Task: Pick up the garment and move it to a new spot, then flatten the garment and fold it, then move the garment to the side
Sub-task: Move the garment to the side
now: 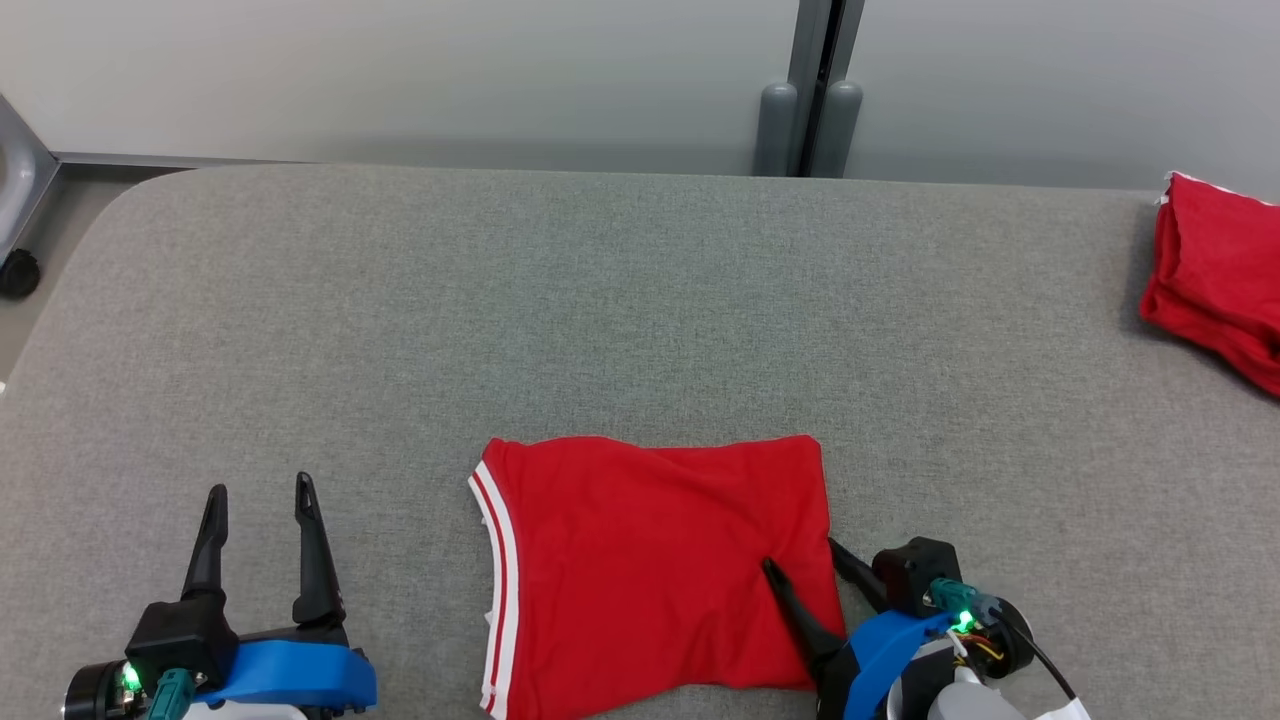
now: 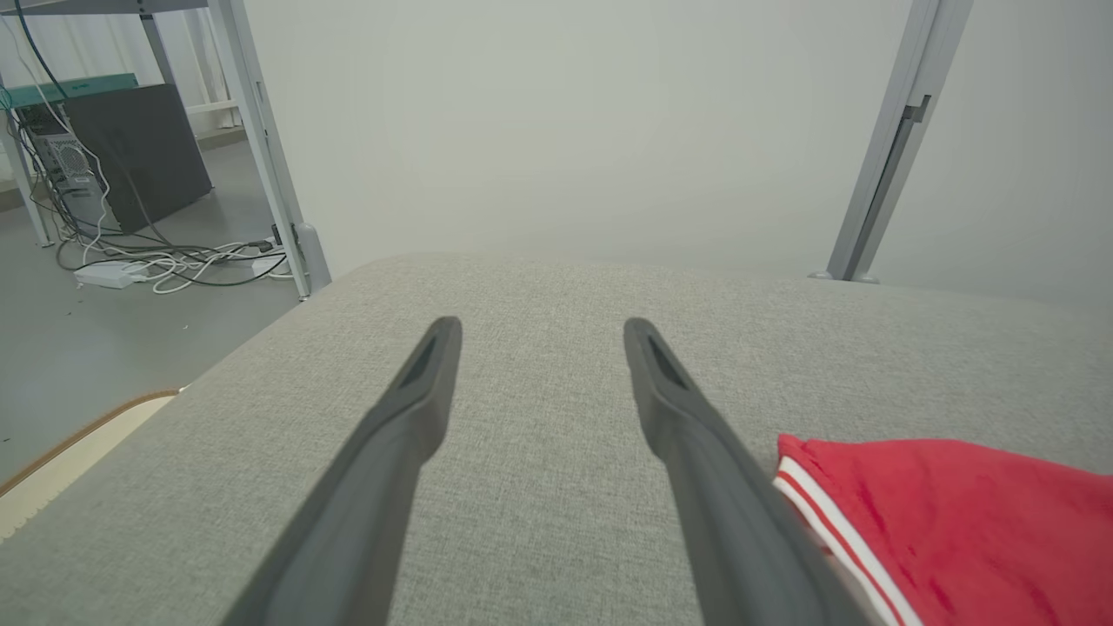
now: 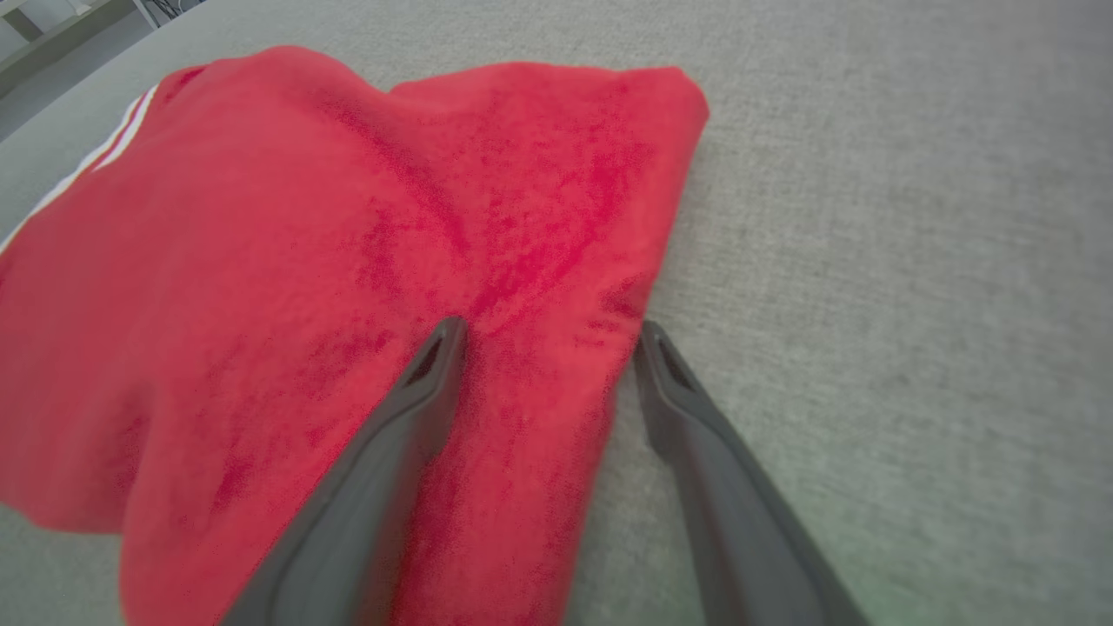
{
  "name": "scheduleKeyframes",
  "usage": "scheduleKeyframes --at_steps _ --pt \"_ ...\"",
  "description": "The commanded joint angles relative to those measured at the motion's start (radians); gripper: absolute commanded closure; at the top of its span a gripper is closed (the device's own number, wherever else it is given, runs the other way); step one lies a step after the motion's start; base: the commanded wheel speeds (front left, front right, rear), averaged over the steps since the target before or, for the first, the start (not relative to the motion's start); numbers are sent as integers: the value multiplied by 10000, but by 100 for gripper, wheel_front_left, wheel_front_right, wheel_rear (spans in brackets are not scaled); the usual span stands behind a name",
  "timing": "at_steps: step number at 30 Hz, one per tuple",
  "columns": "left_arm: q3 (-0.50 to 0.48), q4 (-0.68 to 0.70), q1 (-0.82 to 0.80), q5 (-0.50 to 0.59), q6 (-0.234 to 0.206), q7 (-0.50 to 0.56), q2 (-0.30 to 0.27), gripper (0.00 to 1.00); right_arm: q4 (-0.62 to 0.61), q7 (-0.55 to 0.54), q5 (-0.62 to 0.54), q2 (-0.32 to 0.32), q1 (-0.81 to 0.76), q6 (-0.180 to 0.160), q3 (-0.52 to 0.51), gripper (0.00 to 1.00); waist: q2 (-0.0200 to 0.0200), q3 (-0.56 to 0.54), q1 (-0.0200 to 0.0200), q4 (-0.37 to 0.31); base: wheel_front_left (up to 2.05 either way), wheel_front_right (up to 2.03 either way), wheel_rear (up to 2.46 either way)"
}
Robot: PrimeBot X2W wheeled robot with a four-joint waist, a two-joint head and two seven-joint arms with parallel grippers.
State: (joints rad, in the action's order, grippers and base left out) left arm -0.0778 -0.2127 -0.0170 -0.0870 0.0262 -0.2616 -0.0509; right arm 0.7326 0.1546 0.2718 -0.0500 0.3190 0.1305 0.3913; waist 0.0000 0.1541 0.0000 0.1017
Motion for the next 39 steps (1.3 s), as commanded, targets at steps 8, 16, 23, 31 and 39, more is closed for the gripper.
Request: scheduleKeyframes --at_steps 8,16,23,31,39 --pt "121 97 -356 -98 -98 -45 9 0 294 549 -23 -26 986 4 405 100 0 106 0 -27 0 0 0" --pt "250 603 -879 -113 -10 -46 12 0 662 436 -682 -469 3693 2 654 100 0 957 0 -173 0 0 0" --pt "192 1463 -1382 73 80 -45 9 0 720 286 -469 -1517 5773 2 776 100 0 2046 0 -732 0 0 0" --pt "-259 2820 -1729 588 328 -46 -381 0 8 353 20 -2944 7411 3 132 100 0 3553 0 -2349 0 0 0" --pt "-251 4054 -1760 890 395 -45 -776 0 -671 -57 40 -4382 8182 2 -638 100 0 4393 0 -3250 0 0 0"
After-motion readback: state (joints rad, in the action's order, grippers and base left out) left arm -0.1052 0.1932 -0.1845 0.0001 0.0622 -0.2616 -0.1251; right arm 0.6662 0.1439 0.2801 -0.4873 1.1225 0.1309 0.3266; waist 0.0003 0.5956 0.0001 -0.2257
